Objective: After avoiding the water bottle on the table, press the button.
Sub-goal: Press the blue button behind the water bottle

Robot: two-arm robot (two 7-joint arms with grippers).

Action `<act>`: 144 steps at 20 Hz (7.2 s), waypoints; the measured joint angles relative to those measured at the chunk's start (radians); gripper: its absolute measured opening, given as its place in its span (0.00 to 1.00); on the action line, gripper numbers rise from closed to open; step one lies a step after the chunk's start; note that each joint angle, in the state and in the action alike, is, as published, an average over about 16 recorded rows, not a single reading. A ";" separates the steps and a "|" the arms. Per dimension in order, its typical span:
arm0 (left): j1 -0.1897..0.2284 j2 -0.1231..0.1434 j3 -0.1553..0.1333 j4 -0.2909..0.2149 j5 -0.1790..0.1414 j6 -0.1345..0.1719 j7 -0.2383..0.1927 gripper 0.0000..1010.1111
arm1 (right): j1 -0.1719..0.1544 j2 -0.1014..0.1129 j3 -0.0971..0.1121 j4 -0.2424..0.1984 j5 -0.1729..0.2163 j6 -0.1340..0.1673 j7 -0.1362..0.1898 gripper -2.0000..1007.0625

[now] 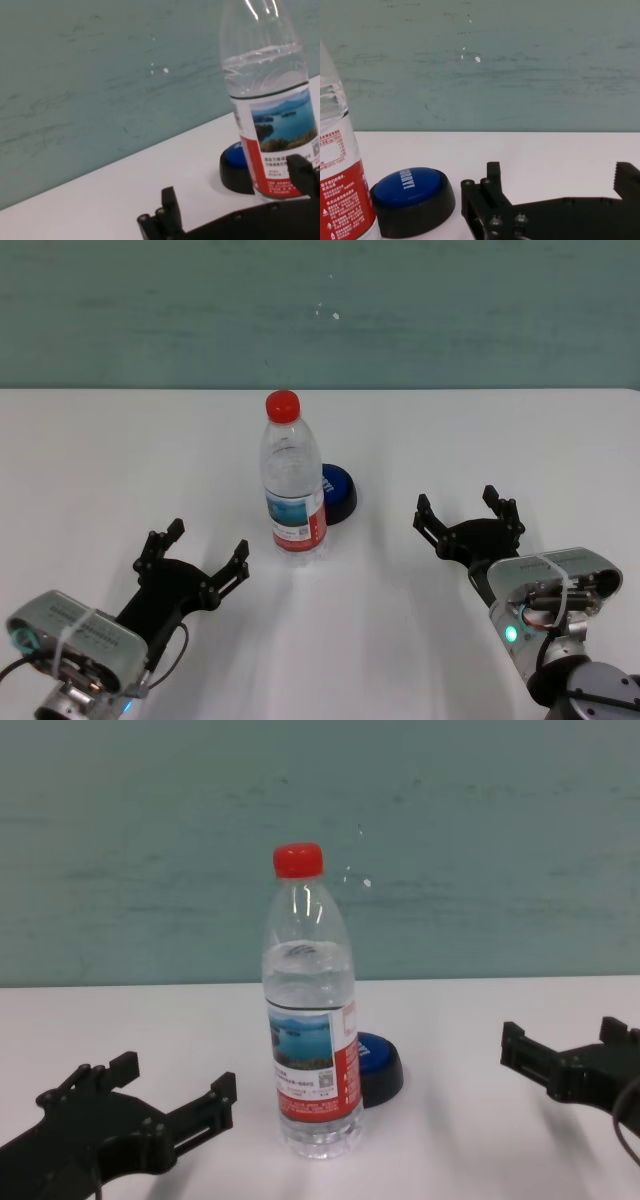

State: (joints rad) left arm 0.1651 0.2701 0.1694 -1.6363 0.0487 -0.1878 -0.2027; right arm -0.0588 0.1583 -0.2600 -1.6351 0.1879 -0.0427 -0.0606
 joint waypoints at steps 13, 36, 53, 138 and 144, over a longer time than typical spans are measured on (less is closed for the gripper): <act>0.000 0.000 0.000 0.001 -0.004 0.000 -0.003 0.99 | -0.008 0.004 0.018 -0.019 -0.009 0.024 0.036 1.00; 0.000 0.000 0.000 0.001 -0.004 0.000 -0.003 0.99 | 0.068 0.069 0.033 -0.033 -0.007 0.162 0.277 1.00; 0.000 0.000 0.000 0.001 -0.004 0.000 -0.003 0.99 | -0.023 0.144 0.010 -0.127 0.090 0.127 0.347 1.00; 0.000 0.000 0.000 0.001 -0.004 0.000 -0.003 0.99 | 0.420 0.342 -0.128 0.218 0.335 0.142 0.587 1.00; 0.000 0.000 0.000 0.001 -0.004 0.000 -0.003 0.99 | 0.490 0.303 -0.162 0.321 0.323 0.115 0.611 1.00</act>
State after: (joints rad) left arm 0.1647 0.2699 0.1690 -1.6354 0.0445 -0.1878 -0.2057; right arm 0.4307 0.4614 -0.4216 -1.3137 0.5110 0.0728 0.5509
